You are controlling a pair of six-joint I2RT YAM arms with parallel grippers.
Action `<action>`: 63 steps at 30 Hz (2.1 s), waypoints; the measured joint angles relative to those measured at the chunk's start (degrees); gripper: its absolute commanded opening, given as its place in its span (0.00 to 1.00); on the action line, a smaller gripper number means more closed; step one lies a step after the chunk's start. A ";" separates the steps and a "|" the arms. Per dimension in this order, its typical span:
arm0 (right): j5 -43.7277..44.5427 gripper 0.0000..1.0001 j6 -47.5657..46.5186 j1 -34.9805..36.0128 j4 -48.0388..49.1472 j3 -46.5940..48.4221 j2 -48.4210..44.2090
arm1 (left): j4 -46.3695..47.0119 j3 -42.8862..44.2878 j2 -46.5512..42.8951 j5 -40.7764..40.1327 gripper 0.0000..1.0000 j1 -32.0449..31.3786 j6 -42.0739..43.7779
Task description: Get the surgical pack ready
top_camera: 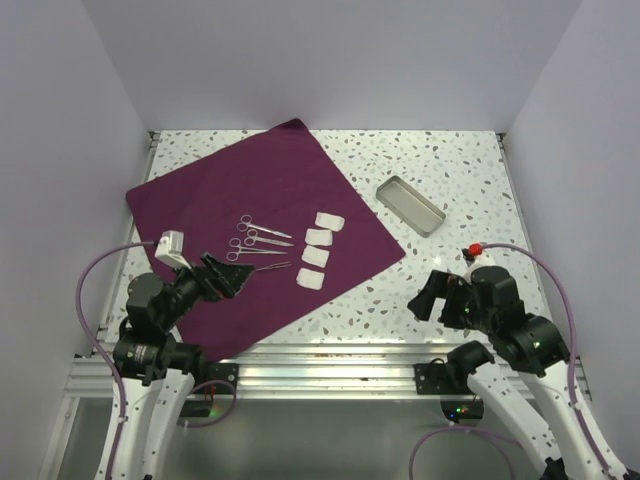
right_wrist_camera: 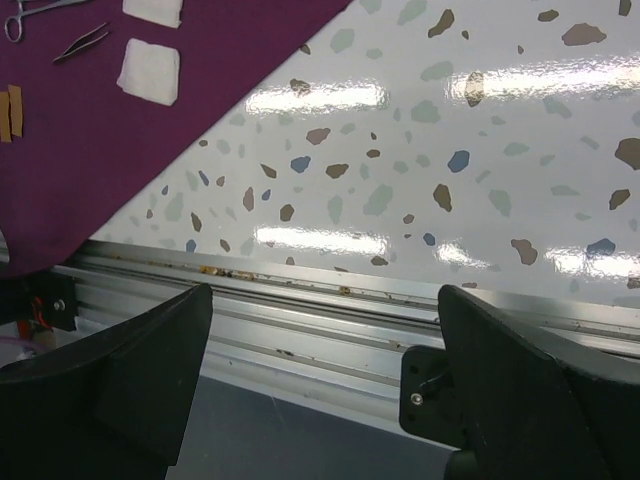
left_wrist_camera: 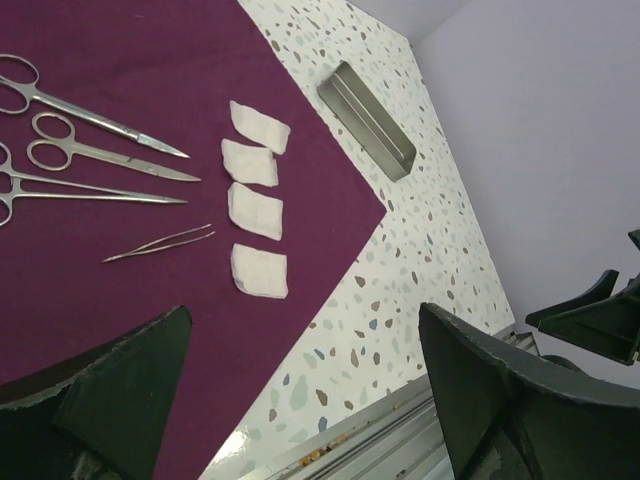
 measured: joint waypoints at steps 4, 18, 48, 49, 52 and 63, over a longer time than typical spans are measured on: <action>-0.39 0.99 -0.55 0.00 0.17 0.00 0.55 | -0.46 -0.42 1.42 -0.24 0.99 0.00 -0.11; -12.13 0.97 -4.68 0.00 13.62 -2.71 18.97 | -2.12 -3.43 15.89 -4.13 0.92 0.00 -3.48; -12.83 0.90 -15.91 0.04 4.74 24.50 50.01 | -16.74 25.22 60.50 -14.23 0.76 -9.68 -22.51; -12.79 0.90 -16.09 0.04 4.68 24.50 50.25 | -16.72 25.00 60.72 -14.25 0.76 -10.08 -22.56; -12.31 0.90 -16.55 0.04 4.61 24.33 50.71 | -16.68 24.17 60.65 -14.25 0.76 -11.47 -23.56; -11.50 0.91 -17.92 0.04 4.66 22.58 50.86 | -19.06 27.43 69.92 -17.88 0.71 -17.18 -34.58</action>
